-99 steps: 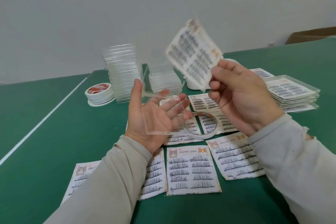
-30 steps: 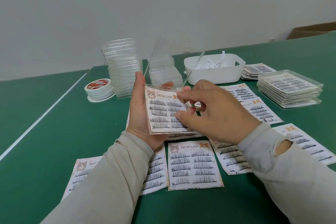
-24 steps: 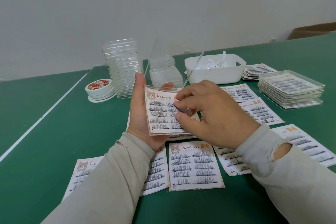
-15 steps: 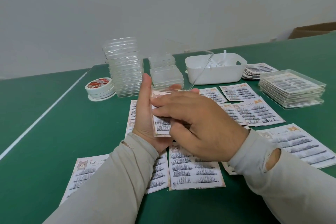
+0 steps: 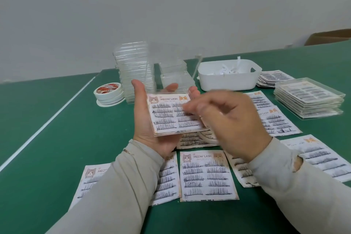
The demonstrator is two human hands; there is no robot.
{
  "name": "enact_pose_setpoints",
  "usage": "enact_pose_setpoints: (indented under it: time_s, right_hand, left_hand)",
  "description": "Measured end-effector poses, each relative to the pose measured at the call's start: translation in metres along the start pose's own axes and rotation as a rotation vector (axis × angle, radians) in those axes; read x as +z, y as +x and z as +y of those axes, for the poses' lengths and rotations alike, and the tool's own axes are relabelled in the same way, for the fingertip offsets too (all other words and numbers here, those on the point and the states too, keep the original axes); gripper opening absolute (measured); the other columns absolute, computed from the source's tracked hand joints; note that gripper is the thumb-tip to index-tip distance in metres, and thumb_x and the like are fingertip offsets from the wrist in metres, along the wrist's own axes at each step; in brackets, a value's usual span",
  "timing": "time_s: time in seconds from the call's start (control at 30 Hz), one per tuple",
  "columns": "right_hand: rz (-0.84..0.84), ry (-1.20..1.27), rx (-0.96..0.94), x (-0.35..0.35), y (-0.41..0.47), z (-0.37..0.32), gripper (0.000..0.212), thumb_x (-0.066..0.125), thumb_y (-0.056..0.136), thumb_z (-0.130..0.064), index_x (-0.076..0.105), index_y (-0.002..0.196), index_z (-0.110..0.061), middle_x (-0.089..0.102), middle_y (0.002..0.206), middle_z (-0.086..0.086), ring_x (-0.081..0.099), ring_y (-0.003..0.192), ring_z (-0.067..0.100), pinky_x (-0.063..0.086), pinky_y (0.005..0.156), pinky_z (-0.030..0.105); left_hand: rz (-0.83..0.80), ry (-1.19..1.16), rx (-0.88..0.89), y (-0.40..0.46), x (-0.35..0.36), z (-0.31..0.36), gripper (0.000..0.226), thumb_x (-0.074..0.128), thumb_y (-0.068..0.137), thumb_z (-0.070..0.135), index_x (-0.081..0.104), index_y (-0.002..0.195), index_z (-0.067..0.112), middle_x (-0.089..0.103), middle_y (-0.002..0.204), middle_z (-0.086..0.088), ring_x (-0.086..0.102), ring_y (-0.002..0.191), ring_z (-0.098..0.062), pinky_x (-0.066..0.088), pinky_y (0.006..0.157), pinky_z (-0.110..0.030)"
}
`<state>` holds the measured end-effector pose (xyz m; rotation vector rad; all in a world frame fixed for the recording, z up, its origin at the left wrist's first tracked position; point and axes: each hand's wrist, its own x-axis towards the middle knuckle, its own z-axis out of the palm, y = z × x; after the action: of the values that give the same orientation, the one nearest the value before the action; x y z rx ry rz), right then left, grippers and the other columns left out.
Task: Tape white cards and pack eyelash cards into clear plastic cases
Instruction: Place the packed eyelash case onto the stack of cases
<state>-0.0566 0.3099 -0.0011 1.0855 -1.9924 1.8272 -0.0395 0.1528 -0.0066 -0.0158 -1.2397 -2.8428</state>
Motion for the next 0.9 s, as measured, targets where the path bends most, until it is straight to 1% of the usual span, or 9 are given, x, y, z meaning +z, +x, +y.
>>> enact_pose_setpoints:
  time_s: [0.1,0.17,0.3,0.4,0.5,0.6,0.7,0.77,0.9]
  right_hand:
    - [0.335,0.151,0.111,-0.011,0.011,0.005,0.025,0.055,0.083,-0.016,0.068,0.064,-0.006,0.068,0.064,0.006,0.071,0.07,0.023,0.06,0.072,0.035]
    - [0.37,0.223,0.25,-0.015,0.014,0.008,0.024,0.053,0.08,-0.021,0.065,0.063,-0.009,0.063,0.061,0.004,0.064,0.062,0.02,0.056,0.061,0.027]
    - [0.186,0.074,0.402,-0.01,0.014,0.01,0.028,0.058,0.084,-0.04,0.068,0.078,-0.014,0.066,0.074,-0.009,0.065,0.078,0.017,0.055,0.07,0.036]
    - [-0.079,-0.11,0.411,-0.007,0.009,0.006,0.052,0.061,0.071,-0.078,0.066,0.095,-0.032,0.071,0.098,-0.024,0.068,0.086,-0.002,0.056,0.075,0.026]
    - [-0.233,-0.205,0.469,-0.008,0.006,0.003,0.066,0.069,0.052,-0.082,0.059,0.104,-0.042,0.063,0.104,-0.035,0.06,0.085,-0.019,0.047,0.069,0.012]
    - [-0.219,-0.253,0.499,-0.007,0.004,-0.001,0.07,0.071,0.046,-0.077,0.057,0.105,-0.04,0.062,0.101,-0.03,0.056,0.083,-0.023,0.045,0.069,0.013]
    - [-0.114,-0.363,0.468,-0.027,0.01,-0.01,0.064,0.07,0.048,-0.073,0.055,0.099,-0.039,0.067,0.09,-0.027,0.059,0.078,-0.02,0.047,0.061,0.011]
    - [0.04,-0.51,0.448,-0.066,0.022,-0.015,0.058,0.072,0.055,-0.069,0.052,0.101,-0.039,0.068,0.089,-0.026,0.066,0.076,-0.007,0.051,0.058,0.014]
    - [0.242,-0.948,0.664,-0.158,0.036,-0.008,0.071,0.077,0.074,-0.06,0.055,0.131,-0.025,0.063,0.129,-0.001,0.061,0.11,0.026,0.05,0.09,0.038]
  left_hand:
    - [-0.011,-0.039,0.018,-0.004,0.006,0.001,0.095,0.06,0.061,0.084,0.059,0.124,0.014,0.051,0.15,-0.018,0.055,0.131,-0.035,0.04,0.113,-0.057]
    - [0.01,-0.078,0.023,-0.003,0.007,0.001,0.094,0.059,0.06,0.084,0.061,0.122,0.012,0.055,0.146,-0.019,0.06,0.127,-0.035,0.045,0.109,-0.056]
    - [0.006,-0.078,0.039,0.004,0.004,-0.003,0.096,0.051,0.066,0.089,0.062,0.121,0.011,0.062,0.135,-0.023,0.062,0.124,-0.039,0.049,0.102,-0.06]
    - [0.065,0.015,0.119,0.011,0.003,-0.01,0.091,0.048,0.072,0.089,0.06,0.118,0.011,0.067,0.12,-0.02,0.066,0.115,-0.038,0.051,0.097,-0.064]
    - [0.132,0.121,0.218,0.012,0.007,-0.015,0.089,0.055,0.067,0.088,0.061,0.115,0.012,0.063,0.109,-0.017,0.069,0.104,-0.033,0.058,0.088,-0.054]
    - [0.097,0.191,0.259,0.009,0.011,-0.019,0.087,0.062,0.063,0.084,0.061,0.116,0.015,0.062,0.11,-0.016,0.067,0.11,-0.036,0.056,0.093,-0.057]
    - [0.102,0.237,0.261,0.009,0.01,-0.019,0.081,0.05,0.076,0.083,0.059,0.127,0.021,0.069,0.121,-0.005,0.07,0.113,-0.022,0.058,0.094,-0.046]
    - [0.162,0.305,0.267,0.01,0.01,-0.018,0.082,0.049,0.071,0.084,0.06,0.128,0.026,0.066,0.129,0.0,0.069,0.113,-0.011,0.057,0.096,-0.041]
    - [0.237,0.42,0.307,0.013,0.007,-0.02,0.073,0.054,0.071,0.077,0.063,0.12,0.023,0.07,0.122,0.001,0.071,0.107,-0.009,0.06,0.091,-0.041]
